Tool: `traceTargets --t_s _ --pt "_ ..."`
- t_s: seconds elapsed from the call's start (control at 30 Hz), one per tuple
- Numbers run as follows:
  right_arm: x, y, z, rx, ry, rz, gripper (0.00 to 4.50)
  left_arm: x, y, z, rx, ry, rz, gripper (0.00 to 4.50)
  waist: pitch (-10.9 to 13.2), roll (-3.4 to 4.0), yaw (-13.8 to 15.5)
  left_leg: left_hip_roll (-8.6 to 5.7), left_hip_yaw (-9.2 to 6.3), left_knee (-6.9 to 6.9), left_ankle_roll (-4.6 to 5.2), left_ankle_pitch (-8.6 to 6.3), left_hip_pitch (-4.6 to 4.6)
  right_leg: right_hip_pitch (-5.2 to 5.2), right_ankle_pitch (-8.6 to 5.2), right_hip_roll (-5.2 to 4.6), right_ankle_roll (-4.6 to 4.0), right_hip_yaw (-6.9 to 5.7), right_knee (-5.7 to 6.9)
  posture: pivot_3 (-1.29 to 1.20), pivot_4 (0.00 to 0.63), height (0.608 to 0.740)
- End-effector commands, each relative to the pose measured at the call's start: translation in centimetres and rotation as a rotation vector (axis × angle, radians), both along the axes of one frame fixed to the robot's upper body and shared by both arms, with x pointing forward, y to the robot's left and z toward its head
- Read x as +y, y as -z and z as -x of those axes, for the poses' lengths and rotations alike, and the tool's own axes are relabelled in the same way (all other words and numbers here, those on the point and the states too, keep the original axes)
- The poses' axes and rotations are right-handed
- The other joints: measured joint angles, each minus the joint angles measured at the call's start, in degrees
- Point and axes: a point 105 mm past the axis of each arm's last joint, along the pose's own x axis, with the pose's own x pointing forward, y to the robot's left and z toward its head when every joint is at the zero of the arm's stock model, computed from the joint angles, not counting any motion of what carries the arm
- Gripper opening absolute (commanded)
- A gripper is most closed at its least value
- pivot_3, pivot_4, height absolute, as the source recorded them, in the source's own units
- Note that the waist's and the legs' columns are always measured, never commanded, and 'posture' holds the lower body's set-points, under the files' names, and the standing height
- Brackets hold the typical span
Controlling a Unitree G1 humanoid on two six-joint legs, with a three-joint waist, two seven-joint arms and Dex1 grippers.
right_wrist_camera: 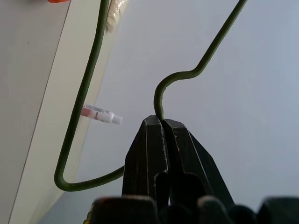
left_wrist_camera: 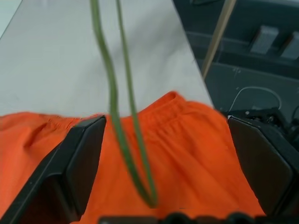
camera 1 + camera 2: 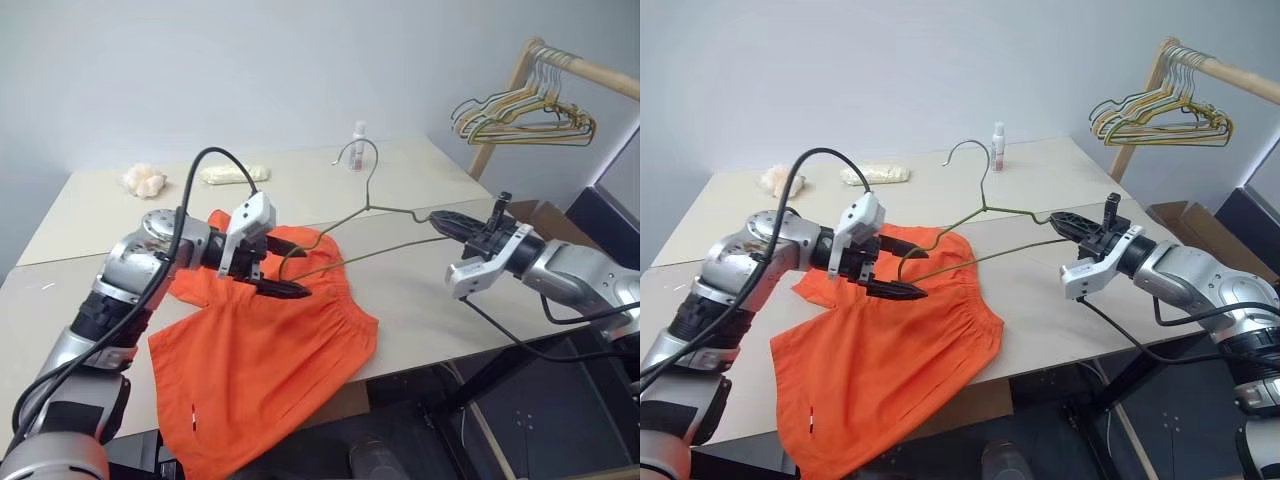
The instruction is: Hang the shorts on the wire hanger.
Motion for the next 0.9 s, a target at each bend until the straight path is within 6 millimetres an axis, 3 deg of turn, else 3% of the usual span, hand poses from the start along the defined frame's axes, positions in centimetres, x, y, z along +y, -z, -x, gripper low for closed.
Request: traceTargets --t_s 0.03,0.07,0.2,0.5,0.53,0.7,0.73,0.9 --pt "0.6 -2.7 0.0 -0.081 -0.022 -0.032 0.03 -0.2 -1.2 -0.6 -0.055 -0.001 0.004 4.5 0.0 0.0 -0.08 0.0 0.0 0.0 0.0 0.0 0.0 0.0 0.0 0.0 0.0 0.0 0.0 -0.29 0.0 0.74" --pt "0.6 -2.8 0.0 -0.083 -0.022 -0.032 0.03 -0.3 -1.0 -0.4 -0.048 0.007 -0.002 4.5 0.0 0.0 -0.17 0.01 0.0 -0.01 0.0 0.0 0.0 -0.01 0.0 0.0 0.0 0.0 0.0 -0.29 0.0 0.74" --pt "0.6 -3.2 0.0 -0.098 -0.017 -0.037 0.0 -0.2 -0.4 0.0 -0.047 0.027 -0.028 3.66 0.0 0.0 -0.71 0.02 -0.02 0.0 0.01 0.0 0.0 0.01 0.0 -0.01 0.0 0.0 0.01 -0.29 0.0 0.74" --pt "0.7 -4.0 -0.2 -0.125 -0.009 -0.05 0.0 0.1 0.1 -0.5 -0.055 -0.006 -0.052 0.63 0.0 0.0 -1.53 0.04 -0.03 -0.01 0.01 0.0 0.01 0.02 0.0 -0.02 0.0 0.0 0.02 -0.29 0.0 0.74" --pt "0.6 -4.2 -0.2 -0.128 -0.008 -0.053 0.0 0.1 0.1 -0.5 -0.056 -0.007 -0.051 0.14 0.0 0.0 -1.53 0.04 -0.03 -0.01 0.01 0.0 0.02 0.02 0.0 -0.02 0.0 -0.01 0.02 -0.29 0.0 0.74" --pt "1.2 -4.1 0.6 -0.079 -0.069 -0.092 0.0 -0.1 -0.5 -0.9 -0.062 -0.038 -0.016 0.03 0.0 0.0 -1.48 0.05 -0.04 -0.01 0.01 0.0 0.02 0.03 0.0 -0.03 0.0 0.0 0.02 -0.28 0.0 0.74" --pt "1.4 -3.9 0.9 -0.052 -0.096 -0.1 0.53 -0.2 -0.6 -1.1 -0.066 -0.049 -0.012 0.0 0.0 0.0 -1.46 0.04 -0.04 -0.01 0.01 0.0 0.02 0.03 0.0 -0.03 0.0 -0.01 0.01 -0.28 0.0 0.74" --pt "1.9 -2.9 2.3 0.096 -0.175 -0.104 2.14 0.1 -0.9 -1.5 -0.083 -0.073 -0.016 0.0 0.0 0.0 -1.46 0.04 -0.1 0.0 0.01 0.0 0.03 0.11 0.0 -0.04 0.01 -0.06 -0.02 -0.26 0.0 0.74"
